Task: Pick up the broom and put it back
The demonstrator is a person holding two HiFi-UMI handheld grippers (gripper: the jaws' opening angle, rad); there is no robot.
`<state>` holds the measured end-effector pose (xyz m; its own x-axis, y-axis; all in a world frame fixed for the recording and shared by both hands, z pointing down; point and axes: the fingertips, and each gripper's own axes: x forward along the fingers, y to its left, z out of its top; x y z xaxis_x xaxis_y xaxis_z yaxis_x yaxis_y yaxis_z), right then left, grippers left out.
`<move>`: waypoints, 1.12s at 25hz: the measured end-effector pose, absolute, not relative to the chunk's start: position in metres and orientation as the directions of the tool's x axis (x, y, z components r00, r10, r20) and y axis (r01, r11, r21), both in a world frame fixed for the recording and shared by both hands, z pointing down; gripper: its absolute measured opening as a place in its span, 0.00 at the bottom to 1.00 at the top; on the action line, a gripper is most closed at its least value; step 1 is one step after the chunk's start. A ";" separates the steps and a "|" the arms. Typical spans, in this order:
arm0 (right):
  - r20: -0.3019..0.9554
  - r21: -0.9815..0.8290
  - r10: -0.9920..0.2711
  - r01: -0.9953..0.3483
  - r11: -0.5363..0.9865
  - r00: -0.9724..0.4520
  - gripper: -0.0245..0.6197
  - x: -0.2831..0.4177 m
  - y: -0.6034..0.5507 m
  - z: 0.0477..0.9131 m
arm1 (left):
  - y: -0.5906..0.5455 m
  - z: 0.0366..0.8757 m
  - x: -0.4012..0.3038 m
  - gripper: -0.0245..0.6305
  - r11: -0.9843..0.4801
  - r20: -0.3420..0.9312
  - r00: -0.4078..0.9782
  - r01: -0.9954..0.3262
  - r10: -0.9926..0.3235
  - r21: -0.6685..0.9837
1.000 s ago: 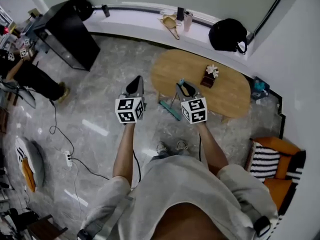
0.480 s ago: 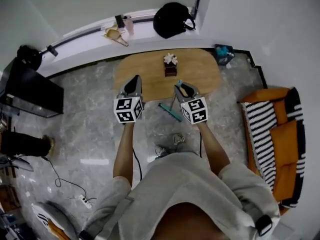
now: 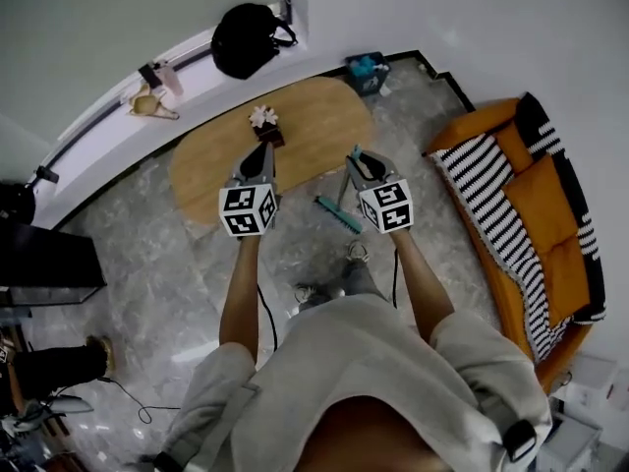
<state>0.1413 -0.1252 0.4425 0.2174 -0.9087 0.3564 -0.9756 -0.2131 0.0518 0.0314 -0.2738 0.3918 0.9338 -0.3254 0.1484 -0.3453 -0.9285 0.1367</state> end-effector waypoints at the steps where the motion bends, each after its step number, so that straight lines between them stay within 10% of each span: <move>1: 0.357 0.050 -0.905 -0.972 -0.231 0.233 0.17 0.153 -0.118 0.443 | -0.269 0.392 0.043 0.04 -0.933 0.150 0.938 -0.332 -0.312 0.135; 28: 0.430 -0.072 -0.899 -0.989 -0.129 0.086 0.17 0.339 -0.092 0.517 | -0.233 0.446 0.229 0.04 -0.916 0.286 0.898 -0.382 -0.335 0.125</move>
<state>0.3394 -0.0924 0.5168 0.0860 -0.8989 0.4296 -0.9891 -0.1289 -0.0717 0.2293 -0.2331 0.4465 0.8976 -0.3355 0.2861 -0.3822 -0.9155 0.1254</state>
